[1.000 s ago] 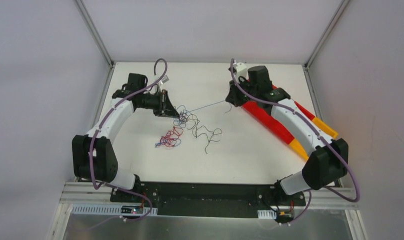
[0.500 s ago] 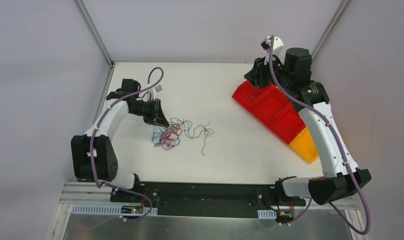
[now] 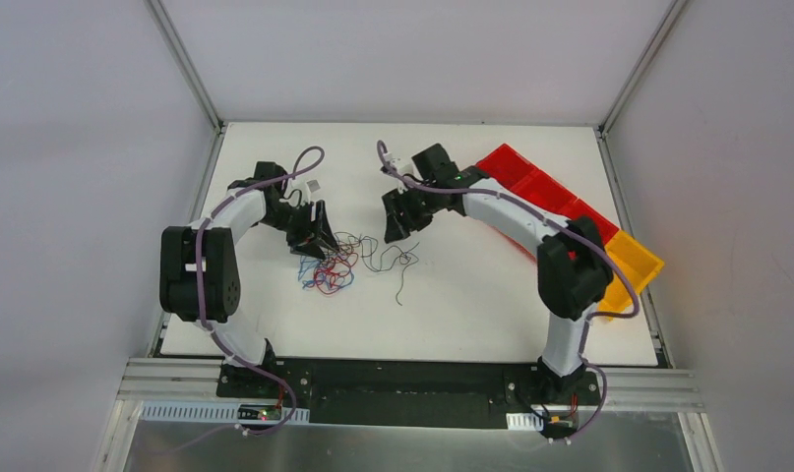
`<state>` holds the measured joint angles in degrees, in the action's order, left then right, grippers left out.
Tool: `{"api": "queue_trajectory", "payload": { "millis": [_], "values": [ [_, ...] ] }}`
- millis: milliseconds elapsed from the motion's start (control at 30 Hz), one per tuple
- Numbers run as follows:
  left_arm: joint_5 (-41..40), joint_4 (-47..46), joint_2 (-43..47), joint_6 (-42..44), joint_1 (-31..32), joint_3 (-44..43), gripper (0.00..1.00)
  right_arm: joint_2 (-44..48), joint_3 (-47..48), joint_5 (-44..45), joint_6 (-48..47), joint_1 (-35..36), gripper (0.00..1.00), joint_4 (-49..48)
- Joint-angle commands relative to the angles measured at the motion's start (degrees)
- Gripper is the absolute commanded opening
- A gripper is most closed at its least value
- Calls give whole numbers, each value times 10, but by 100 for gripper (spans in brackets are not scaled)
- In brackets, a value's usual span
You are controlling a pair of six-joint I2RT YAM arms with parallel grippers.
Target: Untangle the cables
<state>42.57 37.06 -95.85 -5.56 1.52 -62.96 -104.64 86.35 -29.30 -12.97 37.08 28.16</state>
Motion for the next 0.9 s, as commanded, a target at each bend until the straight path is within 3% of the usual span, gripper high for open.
{"api": "queue_trajectory", "payload": {
  "millis": [0, 367, 700, 800, 867],
  "values": [
    [1, -12, -3, -22, 1, -3, 56, -55, 55, -18, -26, 15, 55, -66],
    [3, -13, -14, -28, 1, -4, 55, -113, 32, 24, -112, 54, 57, -170],
    [3, -13, -21, -32, 1, -14, 55, -145, 33, 33, -198, 74, 56, -199],
    [5, -13, -18, -32, 1, -10, 55, -144, 31, 31, -214, 80, 54, -211],
    [11, -14, -16, -32, 1, -7, 55, -145, 28, 31, -218, 83, 45, -223]
  ]
}}
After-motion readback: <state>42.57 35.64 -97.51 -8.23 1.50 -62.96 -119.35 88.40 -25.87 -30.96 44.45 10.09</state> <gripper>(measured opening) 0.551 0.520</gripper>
